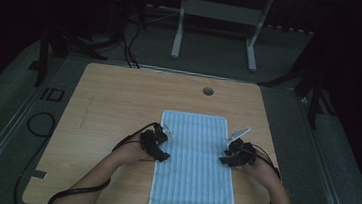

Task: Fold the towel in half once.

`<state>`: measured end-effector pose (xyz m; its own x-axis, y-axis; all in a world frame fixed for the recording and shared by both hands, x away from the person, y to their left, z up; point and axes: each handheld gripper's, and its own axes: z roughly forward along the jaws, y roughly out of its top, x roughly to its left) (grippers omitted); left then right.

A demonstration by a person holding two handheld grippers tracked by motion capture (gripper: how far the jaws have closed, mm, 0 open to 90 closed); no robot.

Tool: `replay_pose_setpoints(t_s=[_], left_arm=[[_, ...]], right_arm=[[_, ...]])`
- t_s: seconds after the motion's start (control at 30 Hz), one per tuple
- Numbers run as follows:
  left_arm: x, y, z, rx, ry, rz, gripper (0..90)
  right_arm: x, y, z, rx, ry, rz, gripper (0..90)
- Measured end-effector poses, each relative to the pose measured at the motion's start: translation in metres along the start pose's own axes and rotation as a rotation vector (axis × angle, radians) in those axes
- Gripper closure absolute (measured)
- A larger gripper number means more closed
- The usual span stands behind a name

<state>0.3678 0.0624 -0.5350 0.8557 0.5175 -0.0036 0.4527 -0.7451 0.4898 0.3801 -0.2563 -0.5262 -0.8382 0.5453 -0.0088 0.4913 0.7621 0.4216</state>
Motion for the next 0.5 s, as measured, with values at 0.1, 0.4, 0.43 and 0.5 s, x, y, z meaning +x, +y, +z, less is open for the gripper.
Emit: replay_pose_setpoints(t_s=[0.1,0.4,0.43,0.5], left_arm=[[-0.002,0.000,-0.002,-0.007,-0.013,0.019,48.1],[0.004,0.009,-0.005,0.007,0.040,-0.018,85.0],[0.007,0.012,-0.006,0.004,0.058,-0.023,85.1],[0.015,0.021,-0.013,-0.013,0.079,-0.048,85.1]], right_arm=[[0.002,-0.001,-0.001,0.005,0.001,-0.002,70.0],[0.004,0.003,-0.004,0.011,-0.014,0.016,85.6],[0.002,0.006,-0.006,-0.004,-0.023,0.031,85.7],[-0.002,0.013,-0.012,-0.030,-0.049,0.052,85.9]])
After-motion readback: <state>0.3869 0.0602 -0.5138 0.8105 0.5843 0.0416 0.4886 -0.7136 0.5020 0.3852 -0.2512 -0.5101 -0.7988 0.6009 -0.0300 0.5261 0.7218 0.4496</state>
